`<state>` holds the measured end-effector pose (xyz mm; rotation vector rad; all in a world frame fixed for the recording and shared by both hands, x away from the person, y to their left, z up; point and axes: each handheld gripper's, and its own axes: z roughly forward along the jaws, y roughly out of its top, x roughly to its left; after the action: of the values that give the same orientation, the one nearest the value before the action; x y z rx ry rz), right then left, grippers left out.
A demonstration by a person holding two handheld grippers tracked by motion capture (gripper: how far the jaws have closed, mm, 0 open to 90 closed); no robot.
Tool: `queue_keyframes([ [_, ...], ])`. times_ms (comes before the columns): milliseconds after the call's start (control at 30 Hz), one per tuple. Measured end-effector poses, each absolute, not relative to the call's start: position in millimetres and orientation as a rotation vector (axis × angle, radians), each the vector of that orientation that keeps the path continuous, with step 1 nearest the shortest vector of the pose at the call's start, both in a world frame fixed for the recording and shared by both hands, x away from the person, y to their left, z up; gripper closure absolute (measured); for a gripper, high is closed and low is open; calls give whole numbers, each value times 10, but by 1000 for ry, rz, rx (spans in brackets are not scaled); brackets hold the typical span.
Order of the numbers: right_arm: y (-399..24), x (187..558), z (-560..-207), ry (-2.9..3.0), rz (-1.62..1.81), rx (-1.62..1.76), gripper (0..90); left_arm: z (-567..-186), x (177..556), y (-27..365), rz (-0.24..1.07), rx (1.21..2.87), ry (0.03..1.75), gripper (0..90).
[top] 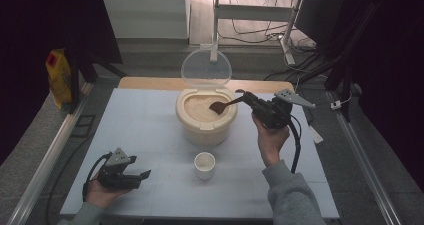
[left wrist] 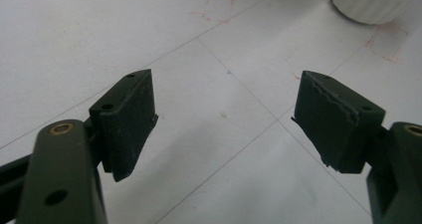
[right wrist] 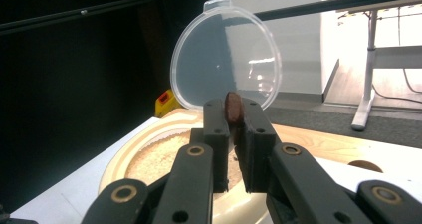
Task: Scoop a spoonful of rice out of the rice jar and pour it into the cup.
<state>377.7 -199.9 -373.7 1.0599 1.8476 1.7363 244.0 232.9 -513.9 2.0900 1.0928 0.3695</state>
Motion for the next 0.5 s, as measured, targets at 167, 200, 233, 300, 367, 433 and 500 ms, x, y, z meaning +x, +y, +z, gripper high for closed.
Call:
queue_keyframes([
  [167, -1955, 3823, -3778, 1866, 1772, 1119, 836, -5138, 2439, 2332, 369, 2090, 1093, 240],
  [200, -1956, 3839, -3793, 1866, 1784, 1140, 836, -5138, 2439, 2332, 370, 2090, 1093, 240],
  [233, -1957, 3853, -3812, 1862, 1800, 1168, 837, -5138, 2439, 2332, 370, 2089, 1093, 240],
  [300, -1959, 3868, -3830, 1860, 1812, 1190, 837, -5138, 2440, 2333, 370, 2089, 1092, 240],
  [367, -1957, 3876, -3842, 1859, 1821, 1203, 836, -5139, 2442, 2335, 371, 2089, 1093, 240],
  [433, -1954, 3886, -3862, 1860, 1833, 1221, 837, -5139, 2442, 2335, 370, 2089, 1094, 240],
  [500, -1951, 3897, -3888, 1862, 1847, 1244, 837, -5137, 2440, 2334, 371, 2090, 1092, 240],
])
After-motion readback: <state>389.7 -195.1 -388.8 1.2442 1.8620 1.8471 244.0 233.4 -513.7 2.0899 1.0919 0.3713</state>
